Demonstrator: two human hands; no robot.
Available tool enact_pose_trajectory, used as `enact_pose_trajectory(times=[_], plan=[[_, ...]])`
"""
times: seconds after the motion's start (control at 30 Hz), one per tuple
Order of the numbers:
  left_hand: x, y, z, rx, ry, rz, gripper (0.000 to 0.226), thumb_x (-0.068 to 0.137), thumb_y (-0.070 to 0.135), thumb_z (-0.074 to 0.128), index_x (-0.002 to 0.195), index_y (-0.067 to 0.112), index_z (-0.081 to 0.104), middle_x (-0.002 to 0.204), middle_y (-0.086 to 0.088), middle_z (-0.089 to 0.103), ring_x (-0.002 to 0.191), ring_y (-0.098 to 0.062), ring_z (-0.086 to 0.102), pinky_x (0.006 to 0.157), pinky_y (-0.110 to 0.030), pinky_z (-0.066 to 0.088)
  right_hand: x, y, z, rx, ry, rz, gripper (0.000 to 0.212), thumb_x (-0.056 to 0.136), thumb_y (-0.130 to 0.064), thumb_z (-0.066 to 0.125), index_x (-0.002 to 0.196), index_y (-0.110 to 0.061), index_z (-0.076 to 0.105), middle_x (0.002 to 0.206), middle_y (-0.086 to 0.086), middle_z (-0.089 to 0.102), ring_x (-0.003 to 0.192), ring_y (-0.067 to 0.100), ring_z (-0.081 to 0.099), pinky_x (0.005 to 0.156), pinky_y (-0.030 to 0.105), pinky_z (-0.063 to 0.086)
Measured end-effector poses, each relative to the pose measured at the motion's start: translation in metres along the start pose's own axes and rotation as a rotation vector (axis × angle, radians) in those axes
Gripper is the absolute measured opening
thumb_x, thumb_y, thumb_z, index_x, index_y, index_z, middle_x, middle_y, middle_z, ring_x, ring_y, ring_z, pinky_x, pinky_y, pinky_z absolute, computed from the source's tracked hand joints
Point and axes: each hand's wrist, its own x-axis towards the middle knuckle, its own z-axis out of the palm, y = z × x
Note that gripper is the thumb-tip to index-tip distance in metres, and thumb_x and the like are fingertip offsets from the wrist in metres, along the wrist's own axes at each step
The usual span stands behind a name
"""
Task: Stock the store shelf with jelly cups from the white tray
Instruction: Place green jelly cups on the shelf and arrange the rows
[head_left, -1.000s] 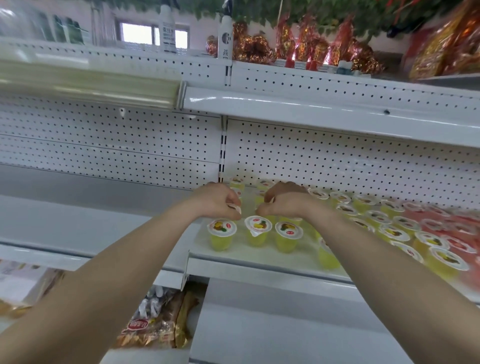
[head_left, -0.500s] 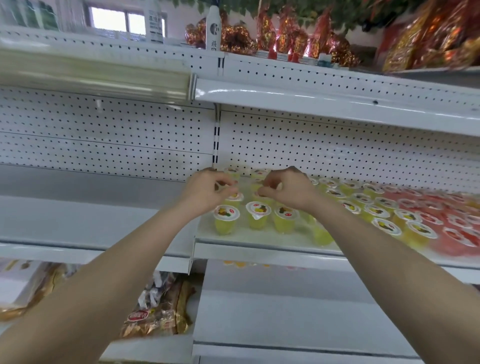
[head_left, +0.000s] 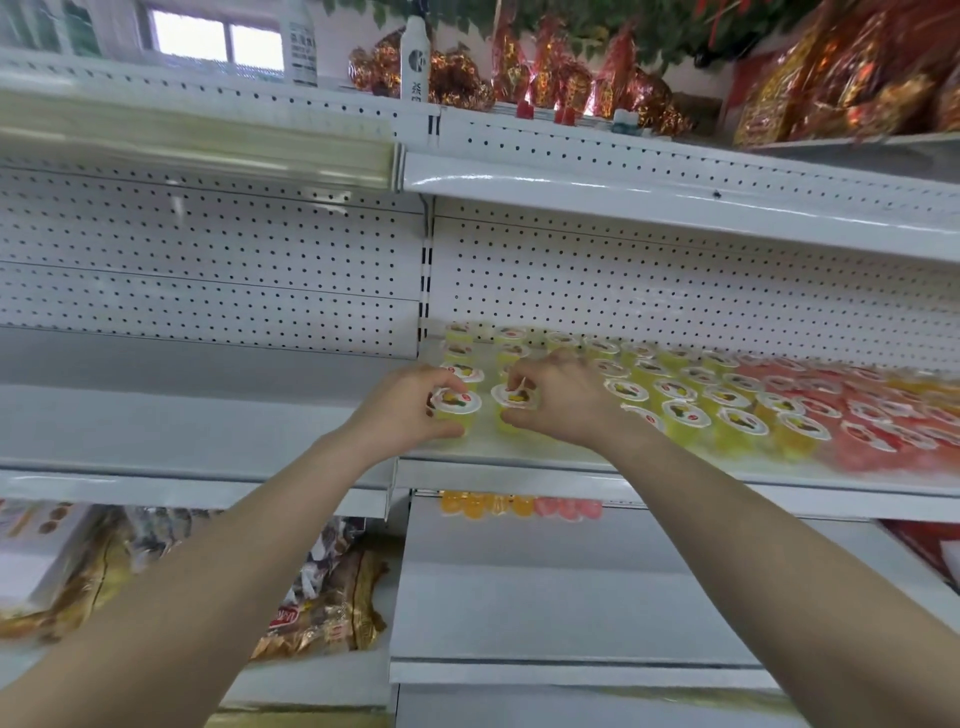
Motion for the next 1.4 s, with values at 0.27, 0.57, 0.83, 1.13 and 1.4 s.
enact_pose_trajectory(times=[0.27, 0.57, 0.83, 1.13, 1.4], plan=[[-0.002, 0.004, 0.005, 0.044, 0.077, 0.030, 0.040, 0.071, 0.031, 0.084, 0.106, 0.027, 0.066, 0.100, 0.007, 0.053, 0.093, -0.014, 0.055, 0.082, -0.030, 0.047, -0.011, 0.004, -0.009, 0.020, -0.035, -0.001, 0.037, 0.071, -0.048, 0.070, 0.102, -0.030, 0.060, 0.096, -0.004, 0.065, 0.108, 0.023, 0.047, 0.094, 0.041, 0.038], [0.005, 0.007, 0.004, 0.170, 0.189, 0.131, 0.035, 0.081, 0.055, 0.065, 0.107, 0.033, 0.066, 0.119, 0.008, 0.053, 0.114, -0.015, 0.048, 0.092, -0.036, 0.044, -0.017, 0.015, -0.017, 0.218, 0.081, 0.032, 0.043, 0.083, -0.063, 0.055, 0.108, -0.030, 0.066, 0.104, -0.006, 0.066, 0.104, 0.020, 0.055, 0.091, 0.041, 0.044], [0.067, 0.030, 0.012, 0.286, 0.140, 0.143, 0.027, 0.091, 0.044, 0.058, 0.112, 0.030, 0.067, 0.124, 0.002, 0.060, 0.113, -0.024, 0.051, 0.088, -0.033, 0.041, 0.006, 0.090, -0.027, 0.068, 0.164, 0.279, 0.033, 0.094, -0.043, 0.050, 0.117, -0.025, 0.066, 0.108, 0.001, 0.070, 0.111, 0.030, 0.055, 0.094, 0.045, 0.046], [0.164, 0.042, 0.033, 0.405, -0.114, 0.023, 0.037, 0.095, 0.045, 0.054, 0.129, 0.033, 0.058, 0.139, 0.002, 0.047, 0.125, -0.022, 0.044, 0.099, -0.033, 0.037, 0.072, 0.144, -0.024, -0.065, -0.110, 0.260, 0.037, 0.099, -0.045, 0.046, 0.134, -0.032, 0.052, 0.128, -0.004, 0.060, 0.126, 0.024, 0.041, 0.100, 0.040, 0.034], [0.208, 0.013, 0.039, 0.473, -0.182, -0.022, 0.043, 0.096, 0.045, 0.053, 0.135, 0.025, 0.054, 0.139, -0.003, 0.052, 0.125, -0.023, 0.049, 0.098, -0.034, 0.040, 0.140, 0.143, 0.004, -0.053, -0.225, 0.157, 0.056, 0.093, -0.056, 0.054, 0.139, -0.025, 0.050, 0.131, -0.001, 0.059, 0.128, 0.027, 0.042, 0.104, 0.043, 0.031]])
